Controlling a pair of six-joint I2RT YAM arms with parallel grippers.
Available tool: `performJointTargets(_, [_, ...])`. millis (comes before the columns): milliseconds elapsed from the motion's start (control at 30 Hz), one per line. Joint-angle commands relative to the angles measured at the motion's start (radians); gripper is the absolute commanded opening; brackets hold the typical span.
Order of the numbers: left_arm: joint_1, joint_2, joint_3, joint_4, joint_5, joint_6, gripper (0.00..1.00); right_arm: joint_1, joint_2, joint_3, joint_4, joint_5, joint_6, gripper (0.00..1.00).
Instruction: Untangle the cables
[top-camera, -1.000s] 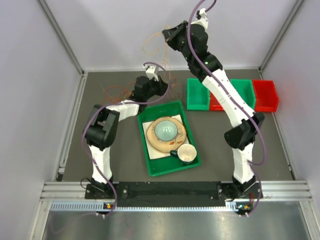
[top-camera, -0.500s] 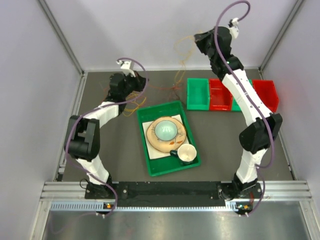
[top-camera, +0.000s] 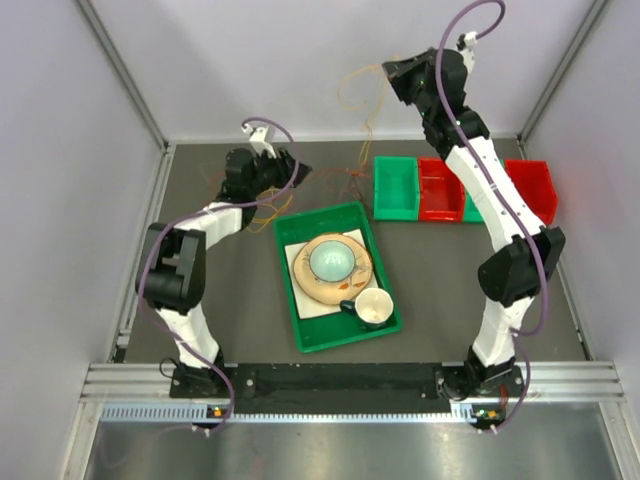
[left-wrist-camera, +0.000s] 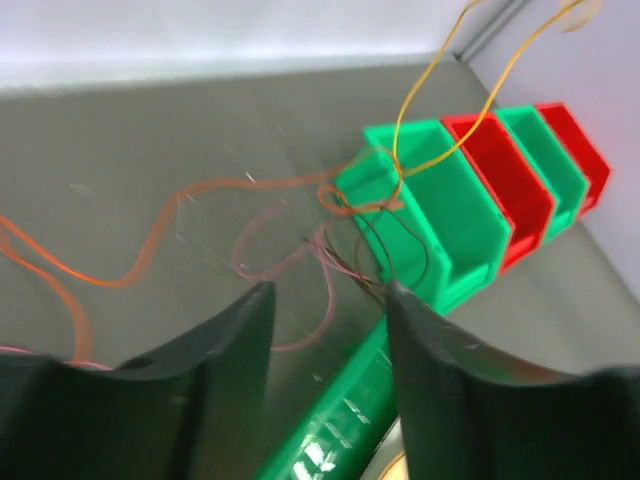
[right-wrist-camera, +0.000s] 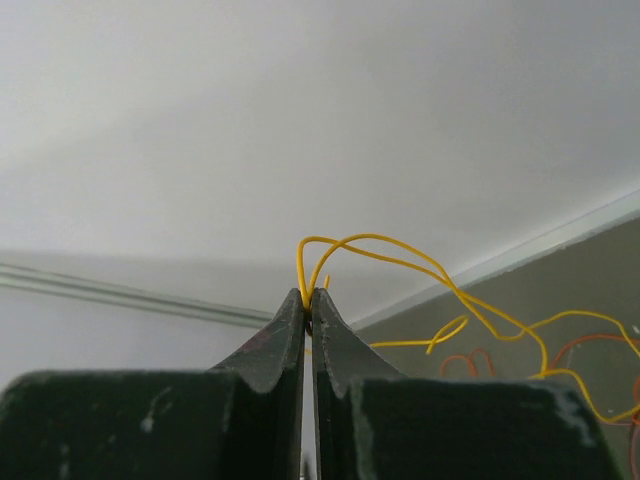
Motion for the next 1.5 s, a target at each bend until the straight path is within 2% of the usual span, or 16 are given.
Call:
performJointTargets(0, [-0.069, 0.079, 0.035, 0.06, 0.037, -0.041, 0.63, 0.034, 0.027, 0.121, 0.029, -0.04, -0.004, 0.0])
performJointTargets(33, [-0.101, 0.089, 0.039, 0.054, -0.014, -0.029, 0.71, 0.035, 0.033, 0.129, 0.03, -0.042, -0.004, 0.0])
performJointTargets(100, [-0.123, 0.122, 0.062, 0.057, -0.039, -0.007, 0.73, 0.038, 0.033, 0.131, 0.03, -0.043, -0.004, 0.0])
performJointTargets(300, [-0.149, 0.181, 0.124, 0.056, -0.071, -0.026, 0.72, 0.04, 0.031, 0.128, 0.01, -0.042, -0.025, 0.0])
performJointTargets(567, [-0.235, 0.286, 0.245, 0.051, -0.184, 0.075, 0.73, 0.044, 0.03, 0.134, 0.015, -0.051, -0.014, 0.0])
performJointTargets(967, [-0.258, 0.372, 0.343, 0.073, -0.172, 0.12, 0.72, 0.046, 0.014, 0.134, 0.015, -0.066, -0.01, 0.0])
performJointTargets(1267, [-0.286, 0.414, 0.44, 0.005, -0.24, 0.215, 0.73, 0.049, 0.005, 0.132, 0.021, -0.079, -0.005, 0.0])
performJointTargets(1467, [-0.296, 0.455, 0.502, -0.039, -0.243, 0.25, 0.69, 0.052, 0.002, 0.132, 0.025, -0.08, -0.004, 0.0])
